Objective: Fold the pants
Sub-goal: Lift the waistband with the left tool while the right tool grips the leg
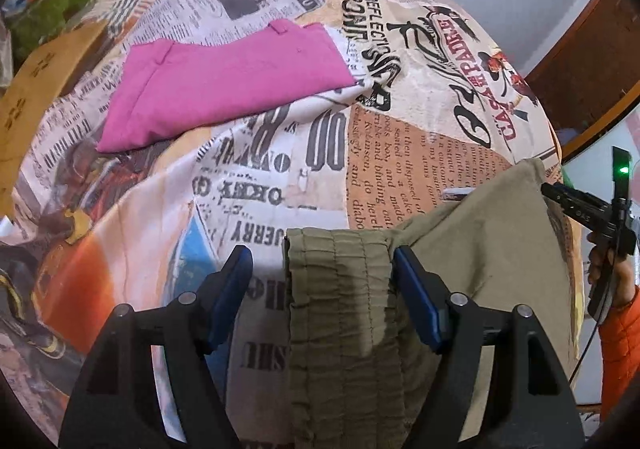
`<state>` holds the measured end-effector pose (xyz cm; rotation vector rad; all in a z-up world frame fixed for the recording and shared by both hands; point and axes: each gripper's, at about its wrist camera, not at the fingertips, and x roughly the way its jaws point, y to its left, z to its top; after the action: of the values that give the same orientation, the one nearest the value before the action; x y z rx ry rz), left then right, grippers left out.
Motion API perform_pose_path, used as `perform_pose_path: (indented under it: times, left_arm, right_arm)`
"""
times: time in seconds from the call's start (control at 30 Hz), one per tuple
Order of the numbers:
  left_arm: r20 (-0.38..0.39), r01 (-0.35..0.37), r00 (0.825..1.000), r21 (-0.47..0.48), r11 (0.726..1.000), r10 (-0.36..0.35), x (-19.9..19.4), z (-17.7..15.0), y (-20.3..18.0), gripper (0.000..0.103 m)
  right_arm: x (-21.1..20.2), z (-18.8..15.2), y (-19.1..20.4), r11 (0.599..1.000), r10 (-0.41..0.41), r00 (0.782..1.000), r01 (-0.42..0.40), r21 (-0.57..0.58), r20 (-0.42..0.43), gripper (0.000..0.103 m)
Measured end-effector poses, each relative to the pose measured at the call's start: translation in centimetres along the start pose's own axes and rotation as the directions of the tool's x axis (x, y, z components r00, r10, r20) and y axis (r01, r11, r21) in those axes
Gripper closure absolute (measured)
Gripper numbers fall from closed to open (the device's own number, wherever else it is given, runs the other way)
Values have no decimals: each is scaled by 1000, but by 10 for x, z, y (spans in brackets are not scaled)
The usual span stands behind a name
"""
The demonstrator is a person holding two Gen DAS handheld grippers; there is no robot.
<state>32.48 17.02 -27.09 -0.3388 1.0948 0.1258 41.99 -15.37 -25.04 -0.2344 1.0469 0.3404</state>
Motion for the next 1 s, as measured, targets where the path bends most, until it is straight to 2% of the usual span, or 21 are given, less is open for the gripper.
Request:
perform_pose_path:
  times: [0.13,0.27,0.4,0.47,0.53,0.73,0.83,0.9,1.0]
  left_arm:
    - [49,-17,999,36,999,15,-22,1,-8,30]
    - [93,11,995,79,997,-18,-46,-1,-19,29]
    - [88,11,996,136,991,-23,-50,-7,-31,29]
    - [82,-14,997,179,984,-1,-47,-13,-38,29]
    - [69,-35,997,215,976,21,-40,-19,-44,29]
    - [10,-50,999,265,963,50,-18,-34,-48,29]
    - [0,-42,999,262,964,44,-14,-38,-44,28]
    - [-6,-42,999,258,965,45,-11,-40,-42,25]
    - [-24,-34,999,242,970,41,-6,-44,-37,24]
  right_arm:
    - [-31,-3,14,999,39,998,-37,-38,47,60]
    - [-56,3,44,988,145,986,-139,-68,86,60]
    - [-70,11,82,959,277,956,-269,-92,94,59]
    - [-74,10,98,942,331,940,-323,-94,84,48]
    - [-72,8,120,925,373,925,-364,-109,72,46]
    - [-46,-5,168,904,395,917,-398,-159,-51,46]
    - [-27,-16,177,898,385,912,-406,-168,-145,46]
    - [-19,-25,179,890,367,911,-403,-214,-188,46]
    - [-21,-38,177,881,357,912,-401,-253,-202,46]
